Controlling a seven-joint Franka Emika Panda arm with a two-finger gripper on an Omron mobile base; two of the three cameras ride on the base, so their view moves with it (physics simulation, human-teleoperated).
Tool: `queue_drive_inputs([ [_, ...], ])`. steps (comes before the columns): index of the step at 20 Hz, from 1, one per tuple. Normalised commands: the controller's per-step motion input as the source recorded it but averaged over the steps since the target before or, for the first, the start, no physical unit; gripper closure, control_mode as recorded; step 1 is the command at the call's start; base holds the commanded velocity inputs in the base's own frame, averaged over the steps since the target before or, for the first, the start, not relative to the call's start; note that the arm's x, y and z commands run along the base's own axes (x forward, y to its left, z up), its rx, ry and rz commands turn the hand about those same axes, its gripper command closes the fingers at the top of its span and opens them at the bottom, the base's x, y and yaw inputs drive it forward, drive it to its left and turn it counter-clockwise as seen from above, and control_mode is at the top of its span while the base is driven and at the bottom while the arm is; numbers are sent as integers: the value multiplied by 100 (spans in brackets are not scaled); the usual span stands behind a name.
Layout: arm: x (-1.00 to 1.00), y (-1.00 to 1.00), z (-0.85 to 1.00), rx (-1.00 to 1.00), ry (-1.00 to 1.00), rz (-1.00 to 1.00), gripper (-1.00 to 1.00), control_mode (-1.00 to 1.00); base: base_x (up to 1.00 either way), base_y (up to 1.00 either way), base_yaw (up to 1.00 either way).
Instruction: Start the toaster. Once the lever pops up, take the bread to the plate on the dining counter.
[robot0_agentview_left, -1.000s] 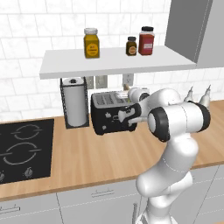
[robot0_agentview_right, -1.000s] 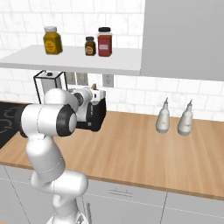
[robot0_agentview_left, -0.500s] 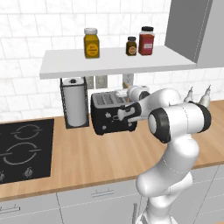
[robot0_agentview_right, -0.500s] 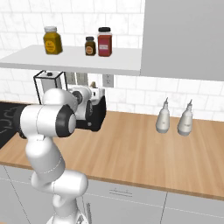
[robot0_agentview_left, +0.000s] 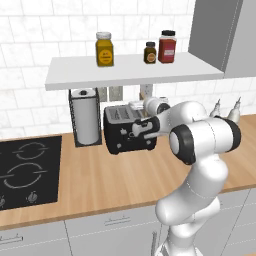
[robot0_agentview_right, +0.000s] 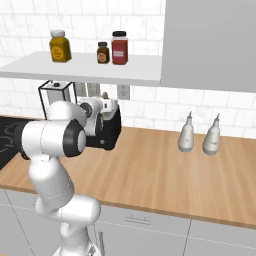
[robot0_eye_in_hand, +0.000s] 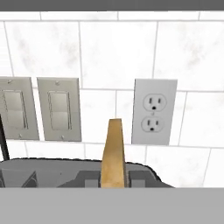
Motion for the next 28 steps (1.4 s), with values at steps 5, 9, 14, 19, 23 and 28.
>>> queue_drive_inputs([
  [5, -3, 0, 29, 0, 0, 0, 100, -100, 0, 0, 0],
  [9, -18, 0, 20, 0, 0, 0, 100, -100, 0, 0, 0],
  [14, -29, 0, 1, 0, 0, 0, 100, -100, 0, 0, 0],
  [19, -11, 0, 26, 0, 0, 0, 100, -100, 0, 0, 0],
  [23, -14, 0, 22, 0, 0, 0, 100, -100, 0, 0, 0],
  [28, -25, 0, 13, 0, 0, 0, 100, -100, 0, 0, 0],
])
